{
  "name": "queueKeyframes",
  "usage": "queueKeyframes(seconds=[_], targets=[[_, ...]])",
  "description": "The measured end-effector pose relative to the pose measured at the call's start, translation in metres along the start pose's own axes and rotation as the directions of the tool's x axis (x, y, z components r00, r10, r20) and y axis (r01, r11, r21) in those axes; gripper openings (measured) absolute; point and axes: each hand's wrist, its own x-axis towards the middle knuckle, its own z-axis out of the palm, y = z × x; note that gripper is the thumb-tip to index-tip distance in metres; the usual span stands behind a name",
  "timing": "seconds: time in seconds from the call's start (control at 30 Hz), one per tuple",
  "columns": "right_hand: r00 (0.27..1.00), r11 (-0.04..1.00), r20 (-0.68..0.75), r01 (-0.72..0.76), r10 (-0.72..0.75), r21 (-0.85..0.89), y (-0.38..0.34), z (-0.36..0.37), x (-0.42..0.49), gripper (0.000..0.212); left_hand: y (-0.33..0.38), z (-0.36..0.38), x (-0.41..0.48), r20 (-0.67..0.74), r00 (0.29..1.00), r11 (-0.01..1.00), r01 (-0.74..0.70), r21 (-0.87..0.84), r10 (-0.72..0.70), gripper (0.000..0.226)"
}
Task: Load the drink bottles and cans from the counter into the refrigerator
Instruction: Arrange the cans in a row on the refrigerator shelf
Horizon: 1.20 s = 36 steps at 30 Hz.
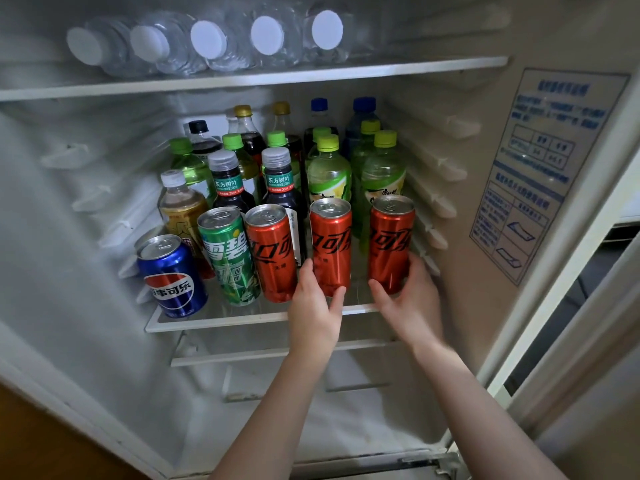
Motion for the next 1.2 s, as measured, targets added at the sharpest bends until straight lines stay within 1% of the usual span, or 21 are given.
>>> queueKeyframes(seconds=[0.1,0.17,0.23,0.3,0.37,0.5,0.6,0.7,0.8,0.87,0.93,1.03,1.2], targets=[[0.999,1.0,0.029,0.013,-0.013,0.024,0.003,-0.003,-0.001,0.069,0.0,0.001,0.001,-0.026,0.999,1.0,0.03,-0.011,-0.03,0.073],[0.999,0.999,0.042,0.001,-0.002,0.037,0.003,-0.004,-0.002,0.077,0.002,0.004,-0.001,-0.049,0.998,0.999,0.029,0.032,-0.027,0.076],[1.0,0.998,0.025,-0.011,0.009,0.066,0.001,-0.003,-0.002,0.08,0.004,0.006,-0.005,-0.075,0.997,0.997,0.012,0.072,-0.007,0.081],[1.0,0.997,-0.015,-0.015,0.017,0.079,-0.001,-0.001,-0.001,0.078,0.005,0.006,-0.006,-0.058,0.998,0.999,0.004,0.048,-0.001,0.091],[0.999,0.998,-0.043,-0.019,0.021,0.06,-0.002,0.001,0.0,0.075,0.004,0.004,-0.005,-0.001,1.0,1.0,0.002,0.013,-0.002,0.096],[0.999,0.999,-0.038,-0.003,0.004,0.036,-0.001,0.003,0.001,0.072,0.0,0.001,-0.004,0.054,0.999,0.999,0.0,0.034,-0.002,0.089],[1.0,0.999,-0.006,0.022,-0.022,0.039,0.0,0.001,-0.002,0.075,0.004,0.002,-0.004,-0.007,1.0,0.996,-0.006,0.093,0.007,0.081],[0.999,0.995,-0.022,0.035,-0.033,0.093,0.0,-0.001,-0.003,0.077,0.011,0.006,-0.007,-0.067,0.997,0.989,-0.033,0.146,0.043,0.073],[0.997,0.998,-0.073,0.016,-0.012,0.054,-0.001,0.002,0.0,0.076,0.013,0.006,-0.008,-0.061,0.998,0.994,-0.009,0.108,0.016,0.078],[0.993,1.0,-0.12,-0.022,0.024,0.022,-0.002,0.004,0.003,0.078,0.011,0.005,-0.007,-0.02,1.0,0.999,0.01,0.051,-0.009,0.085],[0.99,0.998,-0.133,-0.046,0.053,0.05,-0.003,0.006,0.005,0.079,0.009,0.003,-0.005,0.035,0.999,0.999,0.027,0.028,-0.028,0.085],[0.992,0.987,-0.079,-0.082,0.093,0.135,-0.001,0.006,0.004,0.085,0.007,0.002,-0.004,0.036,0.999,0.997,0.015,0.081,-0.018,0.079],[1.0,0.996,-0.011,0.003,-0.002,0.094,0.007,0.003,0.001,0.072,0.008,0.004,-0.004,0.006,1.0,0.992,0.013,0.123,-0.013,0.07]])
